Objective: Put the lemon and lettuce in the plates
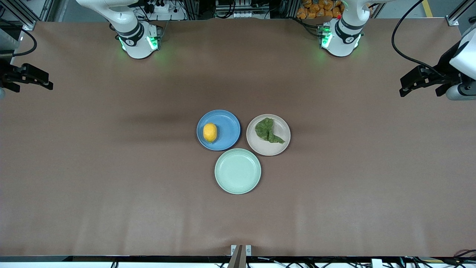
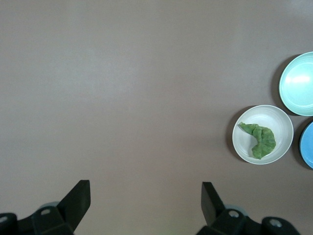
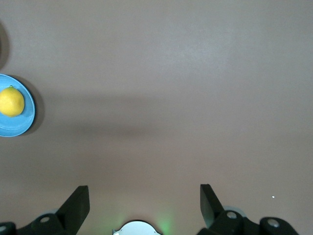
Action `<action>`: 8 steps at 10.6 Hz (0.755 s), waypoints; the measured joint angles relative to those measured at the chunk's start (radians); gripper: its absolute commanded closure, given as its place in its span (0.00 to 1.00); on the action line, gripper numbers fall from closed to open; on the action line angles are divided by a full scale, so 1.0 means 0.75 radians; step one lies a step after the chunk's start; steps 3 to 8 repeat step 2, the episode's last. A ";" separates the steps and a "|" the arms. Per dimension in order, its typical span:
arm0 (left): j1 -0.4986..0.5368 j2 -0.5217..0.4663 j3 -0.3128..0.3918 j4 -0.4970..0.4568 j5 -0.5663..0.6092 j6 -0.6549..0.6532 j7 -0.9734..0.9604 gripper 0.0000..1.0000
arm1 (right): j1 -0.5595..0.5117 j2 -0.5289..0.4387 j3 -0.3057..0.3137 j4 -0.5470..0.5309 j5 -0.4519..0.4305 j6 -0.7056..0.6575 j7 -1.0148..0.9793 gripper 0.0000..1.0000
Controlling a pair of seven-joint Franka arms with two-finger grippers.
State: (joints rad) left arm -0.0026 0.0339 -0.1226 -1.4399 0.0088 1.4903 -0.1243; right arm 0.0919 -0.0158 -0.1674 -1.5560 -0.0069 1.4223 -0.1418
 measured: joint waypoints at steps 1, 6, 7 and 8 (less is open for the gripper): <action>0.000 0.000 0.000 0.000 0.000 0.000 0.000 0.00 | 0.000 0.000 0.000 0.000 0.000 0.000 0.000 0.00; 0.000 0.000 0.000 0.000 0.000 0.000 0.000 0.00 | 0.000 0.001 0.000 0.000 0.000 0.000 0.000 0.00; 0.000 0.000 0.000 0.000 0.000 0.000 0.000 0.00 | 0.000 0.001 0.000 0.000 0.000 0.000 0.000 0.00; 0.000 0.000 0.000 0.000 0.000 0.000 0.000 0.00 | 0.000 0.001 0.000 0.000 0.000 0.000 0.000 0.00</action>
